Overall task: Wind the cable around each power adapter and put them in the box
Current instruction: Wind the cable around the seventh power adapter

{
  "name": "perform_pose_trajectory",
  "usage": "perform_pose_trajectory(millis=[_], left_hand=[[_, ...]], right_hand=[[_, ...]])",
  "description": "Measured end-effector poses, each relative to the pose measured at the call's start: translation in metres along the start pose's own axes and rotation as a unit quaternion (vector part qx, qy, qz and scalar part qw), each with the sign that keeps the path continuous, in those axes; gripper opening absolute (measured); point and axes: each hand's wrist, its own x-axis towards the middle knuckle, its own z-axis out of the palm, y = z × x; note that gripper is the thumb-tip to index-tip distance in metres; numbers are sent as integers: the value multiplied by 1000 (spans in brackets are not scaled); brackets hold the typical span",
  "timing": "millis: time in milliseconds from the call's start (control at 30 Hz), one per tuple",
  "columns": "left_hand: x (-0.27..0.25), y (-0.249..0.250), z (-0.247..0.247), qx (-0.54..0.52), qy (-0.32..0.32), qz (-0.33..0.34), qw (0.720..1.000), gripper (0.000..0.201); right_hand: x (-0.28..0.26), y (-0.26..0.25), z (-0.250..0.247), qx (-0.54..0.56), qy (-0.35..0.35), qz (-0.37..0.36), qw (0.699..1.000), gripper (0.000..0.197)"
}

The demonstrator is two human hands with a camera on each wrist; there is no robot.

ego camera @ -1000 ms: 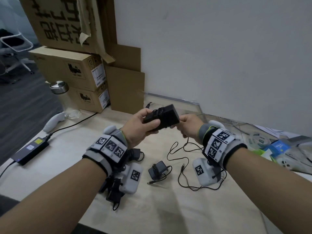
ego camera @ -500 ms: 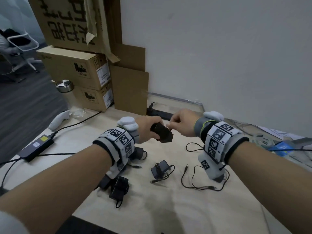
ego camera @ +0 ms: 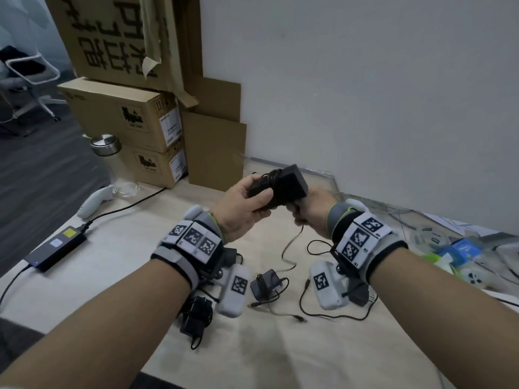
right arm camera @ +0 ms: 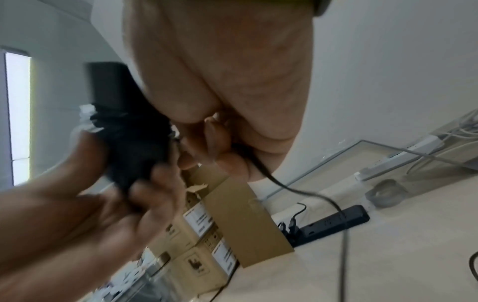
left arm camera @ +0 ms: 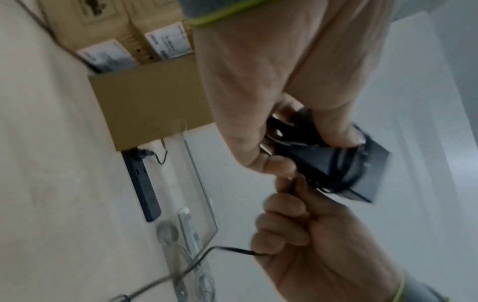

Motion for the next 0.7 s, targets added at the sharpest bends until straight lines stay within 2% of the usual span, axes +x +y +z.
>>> perform_pose_trajectory(millis=[67, 133, 200, 267, 400, 467, 533, 567, 600, 700], left_hand=[[5, -5, 6, 30, 67, 30, 997, 20], [10, -8, 2, 140, 128, 80, 979, 22], [14, -8, -6, 272, 167, 124, 939, 25], [14, -7, -16, 405, 185, 150, 883, 28], [11, -4, -29, 585, 124, 137, 789, 33], [8, 1, -33, 652, 68, 105, 748, 34], [5, 6, -37, 689, 17, 67, 721, 35], [3, 6, -39, 688, -13, 48, 724, 35], [1, 7, -40, 672, -47, 34, 738, 35], [-5, 5, -40, 553, -117, 15, 825, 39]], right_hand=[[-5, 2, 5, -4, -9, 15, 1000, 28], [-5, 6, 7, -31, -23, 21, 999, 30], [-6, 8, 8, -85, -46, 25, 995, 30], [-6, 9, 9, -182, -66, -5, 981, 32], [-10, -5, 9, -348, -67, -66, 933, 32], [-10, -12, 3, -392, -67, -84, 914, 31], [-9, -17, -5, -392, -72, -96, 912, 31], [-7, -18, -8, -374, -77, -98, 919, 32], [-4, -18, -12, -352, -78, -101, 927, 33], [3, -13, -18, -276, -51, -107, 954, 35]])
